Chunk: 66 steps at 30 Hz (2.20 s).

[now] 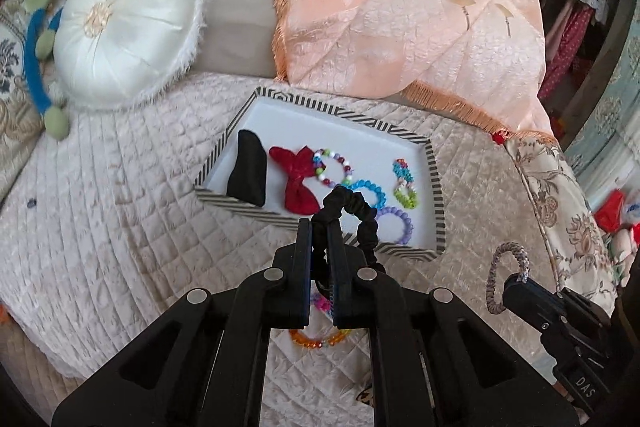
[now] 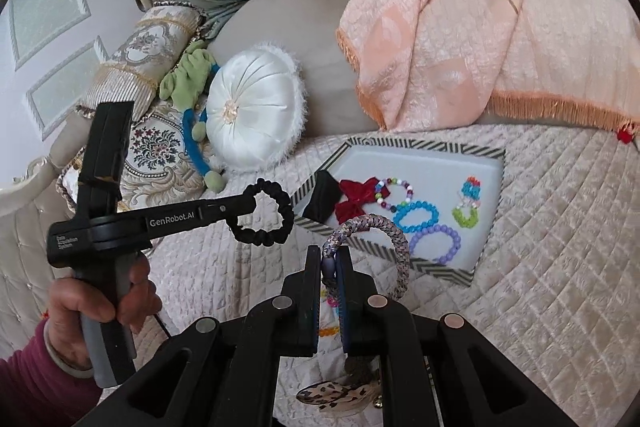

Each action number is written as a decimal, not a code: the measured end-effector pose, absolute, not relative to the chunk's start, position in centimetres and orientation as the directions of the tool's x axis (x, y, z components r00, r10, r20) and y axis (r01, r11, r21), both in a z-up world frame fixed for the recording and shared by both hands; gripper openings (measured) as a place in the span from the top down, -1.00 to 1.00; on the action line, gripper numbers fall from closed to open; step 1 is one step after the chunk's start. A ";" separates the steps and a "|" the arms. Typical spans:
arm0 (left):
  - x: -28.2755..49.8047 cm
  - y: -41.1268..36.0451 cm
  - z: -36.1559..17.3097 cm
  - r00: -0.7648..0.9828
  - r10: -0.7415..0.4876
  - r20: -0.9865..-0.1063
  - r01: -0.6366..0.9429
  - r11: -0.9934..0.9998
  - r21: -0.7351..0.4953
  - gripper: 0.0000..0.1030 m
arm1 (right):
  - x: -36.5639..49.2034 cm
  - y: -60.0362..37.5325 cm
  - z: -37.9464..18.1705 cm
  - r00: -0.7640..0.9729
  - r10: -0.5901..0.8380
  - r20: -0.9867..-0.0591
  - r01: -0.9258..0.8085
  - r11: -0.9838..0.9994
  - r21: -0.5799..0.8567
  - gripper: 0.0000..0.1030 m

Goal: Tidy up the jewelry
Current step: 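Carry the black scrunchie and gray hair tie over the tray with both grippers, then open both grippers to drop the scrunchie and hair tie into the tray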

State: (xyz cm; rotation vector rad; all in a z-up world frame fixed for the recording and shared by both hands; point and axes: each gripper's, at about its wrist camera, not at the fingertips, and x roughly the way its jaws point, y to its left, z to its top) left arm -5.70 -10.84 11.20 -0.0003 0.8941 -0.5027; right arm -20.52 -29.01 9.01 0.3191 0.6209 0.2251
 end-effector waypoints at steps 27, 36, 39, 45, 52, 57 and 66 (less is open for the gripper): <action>-0.9 -14.6 11.0 0.536 -0.379 -0.754 0.435 0.890 -0.137 0.89 | -15.4 -32.2 9.3 0.777 0.232 -0.585 -0.083 0.959 0.270 0.87; 3.9 -16.2 8.9 0.490 -0.371 -0.789 0.399 0.900 -0.176 0.89 | -11.1 -33.3 7.8 0.738 0.208 -0.642 -0.083 0.972 0.219 0.87; 5.8 -17.3 8.4 0.470 -0.385 -0.794 0.401 0.895 -0.196 0.89 | -9.4 -33.8 7.4 0.730 0.201 -0.653 -0.080 0.974 0.211 0.87; 9.7 -20.0 6.4 0.440 -0.381 -0.813 0.396 0.895 -0.205 0.89 | -4.9 -35.1 5.6 0.691 0.182 -0.699 -0.069 0.980 0.188 0.87; 14.7 -21.7 2.8 0.415 -0.334 -0.846 0.364 0.914 -0.182 0.89 | 0.6 -36.1 2.2 0.623 0.167 -0.764 -0.057 0.984 0.168 0.87; 17.0 -21.0 0.4 0.401 -0.287 -0.870 0.324 0.933 -0.159 0.89 | 3.5 -36.4 -0.5 0.575 0.194 -0.795 -0.055 0.978 0.200 0.87; 18.1 -19.6 -2.2 0.386 -0.231 -0.893 0.281 0.952 -0.124 0.85 | 5.7 -36.0 -2.9 0.528 0.261 -0.808 -0.060 0.961 0.271 0.87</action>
